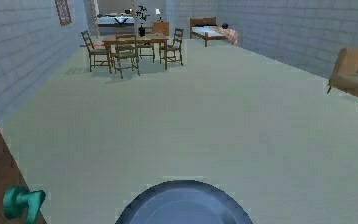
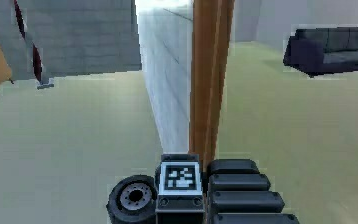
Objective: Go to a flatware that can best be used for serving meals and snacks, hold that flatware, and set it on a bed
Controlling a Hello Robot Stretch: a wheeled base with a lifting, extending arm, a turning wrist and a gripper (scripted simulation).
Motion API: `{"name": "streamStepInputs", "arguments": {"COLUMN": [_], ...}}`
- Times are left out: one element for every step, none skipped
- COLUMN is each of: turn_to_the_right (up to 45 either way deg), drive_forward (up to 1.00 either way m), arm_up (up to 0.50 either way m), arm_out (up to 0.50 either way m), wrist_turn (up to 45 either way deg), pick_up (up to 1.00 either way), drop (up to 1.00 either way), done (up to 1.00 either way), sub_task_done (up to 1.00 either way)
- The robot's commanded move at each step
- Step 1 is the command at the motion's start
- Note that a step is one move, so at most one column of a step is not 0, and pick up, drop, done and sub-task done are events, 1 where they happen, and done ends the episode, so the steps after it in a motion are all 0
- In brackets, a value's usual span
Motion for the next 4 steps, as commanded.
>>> {"name": "streamStepInputs", "arguments": {"turn_to_the_right": [36.0, 0.0, -30.0, 0.0], "drive_forward": [0.0, 0.5, 0.0, 1.0], "arm_up": [0.0, 0.0, 0.0, 0.0], "arm_out": [0.0, 0.0, 0.0, 0.0], "wrist_turn": [0.0, 0.0, 0.0, 0.0], "pick_up": [0.0, 0.0, 0.0, 0.0], "drop": [0.0, 0.0, 0.0, 0.0], "done": [0.0, 0.0, 0.0, 0.0], "sub_task_done": [0.0, 0.0, 0.0, 0.0]}}
